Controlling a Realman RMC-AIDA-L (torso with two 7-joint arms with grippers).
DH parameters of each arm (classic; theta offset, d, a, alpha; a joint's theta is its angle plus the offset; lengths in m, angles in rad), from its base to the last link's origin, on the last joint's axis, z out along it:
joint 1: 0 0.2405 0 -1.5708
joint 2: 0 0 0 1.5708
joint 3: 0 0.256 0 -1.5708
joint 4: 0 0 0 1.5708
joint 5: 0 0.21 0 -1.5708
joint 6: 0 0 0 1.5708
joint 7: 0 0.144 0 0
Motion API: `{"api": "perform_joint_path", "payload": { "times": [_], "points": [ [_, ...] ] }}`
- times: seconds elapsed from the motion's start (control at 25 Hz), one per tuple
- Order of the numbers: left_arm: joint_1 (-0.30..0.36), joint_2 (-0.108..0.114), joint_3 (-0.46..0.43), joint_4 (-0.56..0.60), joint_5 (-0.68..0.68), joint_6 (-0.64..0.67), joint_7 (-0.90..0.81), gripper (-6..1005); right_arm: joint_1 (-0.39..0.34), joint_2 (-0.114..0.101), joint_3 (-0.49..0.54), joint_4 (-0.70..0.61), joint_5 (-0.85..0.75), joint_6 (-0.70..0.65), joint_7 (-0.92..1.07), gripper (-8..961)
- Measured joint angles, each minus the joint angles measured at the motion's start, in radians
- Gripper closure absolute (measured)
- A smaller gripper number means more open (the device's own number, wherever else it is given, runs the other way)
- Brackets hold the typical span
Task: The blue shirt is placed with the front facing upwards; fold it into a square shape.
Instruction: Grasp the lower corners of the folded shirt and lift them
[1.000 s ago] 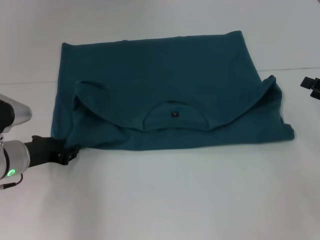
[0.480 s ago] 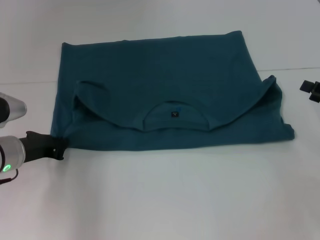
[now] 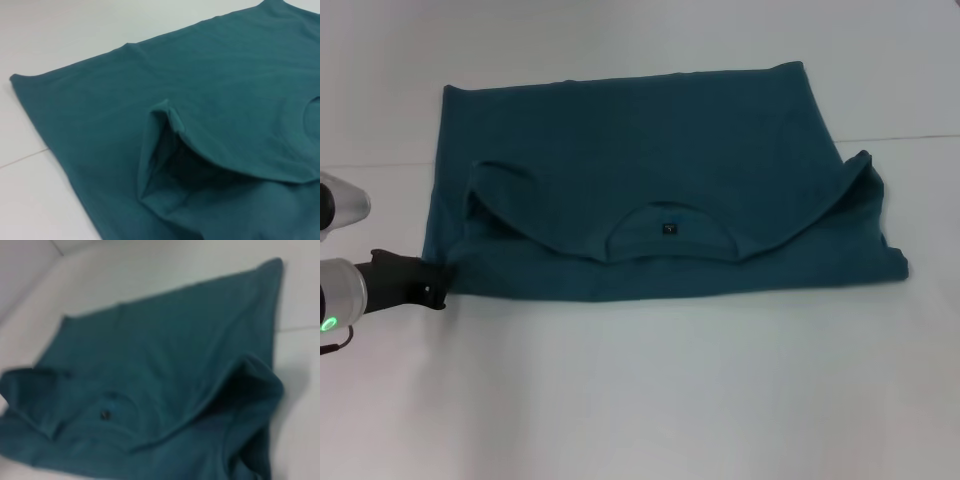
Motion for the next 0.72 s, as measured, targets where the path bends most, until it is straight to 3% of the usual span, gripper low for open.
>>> {"api": "perform_joint_path", "payload": {
  "times": [0.12,0.24,0.4,0.72],
  "points": [
    [-0.006,0.002,-0.003,0.003,0.0,0.02,-0.005,969,0.046,-0.004,-0.043,-0.065,-0.106,-0.036,0.104,279],
    [-0.01,0.004,0.001,0.007,0.0,0.028,-0.006,969,0.088,0.006,-0.088,-0.078,-0.186,-0.038,0.155,278],
    [-0.019,0.009,0.0,0.005,0.0,0.032,-0.008,969,0.131,0.037,-0.154,-0.078,-0.275,0.009,0.156,278],
    [-0.014,0.011,-0.003,0.001,0.0,0.036,-0.01,970,0.14,0.09,-0.233,-0.087,-0.355,0.155,0.078,276]
  ]
}}
